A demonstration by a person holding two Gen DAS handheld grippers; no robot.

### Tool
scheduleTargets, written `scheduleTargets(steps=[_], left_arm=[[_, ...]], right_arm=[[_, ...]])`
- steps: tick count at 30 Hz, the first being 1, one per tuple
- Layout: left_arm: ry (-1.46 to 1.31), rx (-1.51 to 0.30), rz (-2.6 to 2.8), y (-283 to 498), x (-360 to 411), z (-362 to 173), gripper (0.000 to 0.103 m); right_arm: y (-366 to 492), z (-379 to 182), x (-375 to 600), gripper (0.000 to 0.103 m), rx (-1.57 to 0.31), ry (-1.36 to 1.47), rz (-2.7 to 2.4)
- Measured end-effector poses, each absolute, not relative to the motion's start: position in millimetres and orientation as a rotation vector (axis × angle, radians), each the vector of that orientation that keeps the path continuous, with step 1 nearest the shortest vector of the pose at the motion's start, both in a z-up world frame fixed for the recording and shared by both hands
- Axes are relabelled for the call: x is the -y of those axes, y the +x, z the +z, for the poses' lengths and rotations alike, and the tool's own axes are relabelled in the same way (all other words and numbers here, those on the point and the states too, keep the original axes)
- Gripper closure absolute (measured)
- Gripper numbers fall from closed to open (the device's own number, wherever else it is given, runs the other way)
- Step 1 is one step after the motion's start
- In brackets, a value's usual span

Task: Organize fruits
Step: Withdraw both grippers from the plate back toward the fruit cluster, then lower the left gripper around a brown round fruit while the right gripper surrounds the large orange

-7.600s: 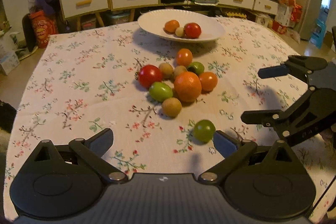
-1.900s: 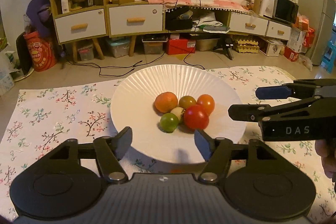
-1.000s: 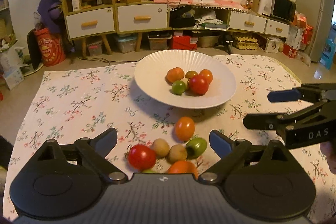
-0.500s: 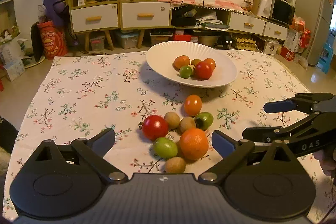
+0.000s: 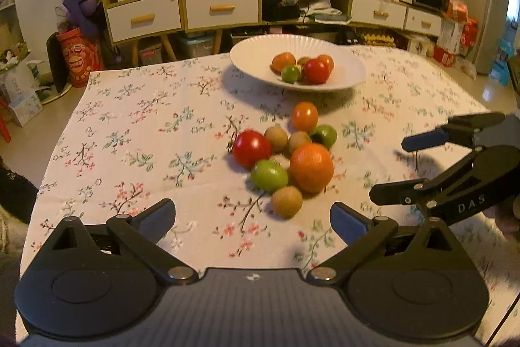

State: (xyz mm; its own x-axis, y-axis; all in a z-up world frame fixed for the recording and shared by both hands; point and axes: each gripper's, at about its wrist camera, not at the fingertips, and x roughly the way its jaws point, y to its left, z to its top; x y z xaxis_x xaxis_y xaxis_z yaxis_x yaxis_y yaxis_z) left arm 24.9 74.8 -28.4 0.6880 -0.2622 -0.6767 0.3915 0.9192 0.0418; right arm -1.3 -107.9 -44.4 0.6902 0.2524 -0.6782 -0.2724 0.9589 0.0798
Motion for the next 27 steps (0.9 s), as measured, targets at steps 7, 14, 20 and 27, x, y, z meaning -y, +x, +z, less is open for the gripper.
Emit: scheduleTargets(steps=[7, 14, 20, 27], left_arm=[[0.246, -0.759, -0.367, 22, -73, -42, 0.007], [0.267, -0.804, -0.376, 23, -67, -58, 0.007], [0.226, -0.770, -0.381, 21, -66, -66, 0.007], [0.183, -0.694, -0.408, 27, -62, -71, 0.012]], right_arm=[[-5, -56, 98, 0.006, -0.763, -0.124, 0.285], [-3, -62, 92, 0.000, -0.754, -0.157, 0.286], [-1, -64, 94, 0.000, -0.737, -0.145, 0.305], [2, -63, 95, 0.000, -0.736, -0.147, 0.318]])
